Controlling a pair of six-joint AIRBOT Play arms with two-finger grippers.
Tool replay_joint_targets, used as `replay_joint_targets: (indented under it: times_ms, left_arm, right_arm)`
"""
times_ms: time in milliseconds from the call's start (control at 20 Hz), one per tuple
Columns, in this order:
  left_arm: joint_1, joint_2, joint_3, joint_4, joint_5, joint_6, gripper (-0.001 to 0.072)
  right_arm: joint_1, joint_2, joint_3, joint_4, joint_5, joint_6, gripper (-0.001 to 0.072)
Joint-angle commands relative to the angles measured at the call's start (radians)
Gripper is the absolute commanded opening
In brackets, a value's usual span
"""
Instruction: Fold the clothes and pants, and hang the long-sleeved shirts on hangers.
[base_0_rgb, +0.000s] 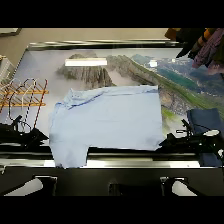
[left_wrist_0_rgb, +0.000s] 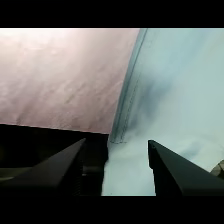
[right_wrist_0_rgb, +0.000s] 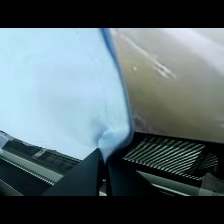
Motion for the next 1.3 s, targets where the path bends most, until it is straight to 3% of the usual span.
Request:
replay_joint_targets:
  times_ms: [0, 700, 800, 900, 950, 1000, 1250]
  left_arm:
    - [0.0, -0.027, -0.004, -0.034, 0.001, 0.012, 0.0461]
    - [-0.075, -0.09, -0.005, -0.055, -0.023, 0.038, 0.0457]
    - [-0.072, -0.089, -0.005, -0.055, -0.023, 0.034, 0.0301]
    - [-0.073, -0.089, -0.005, -0.055, -0.023, 0.034, 0.0205]
    - [-0.073, -0.088, -0.004, -0.056, -0.02, 0.034, 0.0099]
    - [-0.073, -0.088, -0.004, -0.055, -0.014, 0.034, 0.0043]
    - [-0.073, -0.088, -0.003, -0.069, 0.014, 0.035, 0.0019]
  right_arm:
    - [0.0, 0.002, 0.001, 0.02, -0.002, 0.0, 0.0037]
    - [0.0, 0.041, 0.001, 0.043, -0.008, 0.007, 0.0036]
    - [0.0, 0.041, 0.001, 0.043, -0.002, 0.007, 0.0036]
    - [0.0, 0.041, 0.001, 0.046, 0.007, 0.003, 0.0036]
    - [0.0, 0.041, 0.001, 0.052, 0.013, -0.007, 0.0036]
    - [0.0, 0.041, 0.001, 0.068, 0.021, -0.024, 0.0035]
    - [0.067, 0.041, 0.005, 0.136, 0.002, -0.057, 0.0034]
